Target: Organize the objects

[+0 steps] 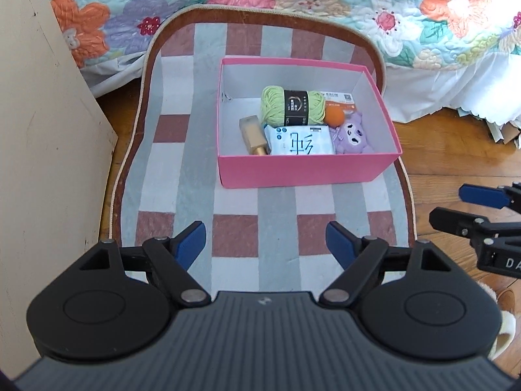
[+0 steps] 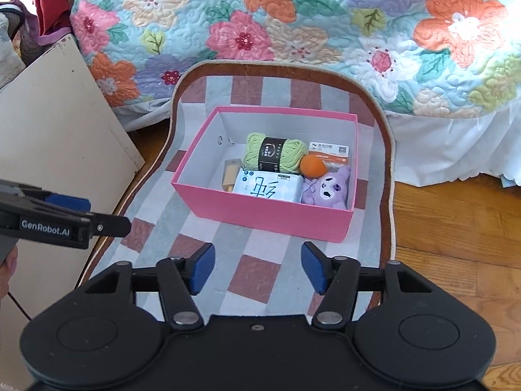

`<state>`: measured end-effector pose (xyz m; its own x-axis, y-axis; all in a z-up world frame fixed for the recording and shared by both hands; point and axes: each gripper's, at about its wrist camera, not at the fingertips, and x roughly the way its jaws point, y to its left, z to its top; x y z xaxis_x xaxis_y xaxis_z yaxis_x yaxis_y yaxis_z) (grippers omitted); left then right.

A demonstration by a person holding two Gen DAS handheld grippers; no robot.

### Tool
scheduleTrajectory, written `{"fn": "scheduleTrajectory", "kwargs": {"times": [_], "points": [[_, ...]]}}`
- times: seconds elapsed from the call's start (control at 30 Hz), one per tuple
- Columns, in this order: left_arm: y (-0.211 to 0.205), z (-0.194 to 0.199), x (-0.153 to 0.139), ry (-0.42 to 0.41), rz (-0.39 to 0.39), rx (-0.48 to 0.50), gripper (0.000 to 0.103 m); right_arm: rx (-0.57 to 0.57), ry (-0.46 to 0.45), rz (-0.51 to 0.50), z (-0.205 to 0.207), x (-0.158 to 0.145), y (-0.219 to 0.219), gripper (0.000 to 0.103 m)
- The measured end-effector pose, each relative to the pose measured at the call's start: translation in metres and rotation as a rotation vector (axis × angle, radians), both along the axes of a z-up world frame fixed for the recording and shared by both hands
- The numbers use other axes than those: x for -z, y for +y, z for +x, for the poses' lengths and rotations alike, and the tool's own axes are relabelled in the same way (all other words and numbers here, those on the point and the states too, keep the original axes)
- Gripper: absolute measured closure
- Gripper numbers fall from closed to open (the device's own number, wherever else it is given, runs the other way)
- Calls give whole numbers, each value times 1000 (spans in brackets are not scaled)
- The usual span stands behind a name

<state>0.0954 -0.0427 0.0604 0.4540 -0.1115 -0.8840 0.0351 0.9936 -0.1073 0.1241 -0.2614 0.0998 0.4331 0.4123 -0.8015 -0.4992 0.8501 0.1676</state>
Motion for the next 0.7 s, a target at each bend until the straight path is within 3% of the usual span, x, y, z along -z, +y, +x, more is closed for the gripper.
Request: {"fn": "scheduleTrajectory", "kwargs": {"times": [0.3, 0.43, 0.53, 0.7], "points": [[7, -6, -3, -7, -6, -17, 21, 11, -14, -28, -10, 4, 5, 27], [9, -8, -1, -12, -7, -26, 18, 52, 5, -31, -9, 7, 7, 5], [9, -9, 0, -14, -14, -31, 14, 108, 51, -91, -2, 14, 11, 4], [10, -13, 0, -34, -16, -49, 3, 134, 43, -113, -3, 14, 13, 4]]}}
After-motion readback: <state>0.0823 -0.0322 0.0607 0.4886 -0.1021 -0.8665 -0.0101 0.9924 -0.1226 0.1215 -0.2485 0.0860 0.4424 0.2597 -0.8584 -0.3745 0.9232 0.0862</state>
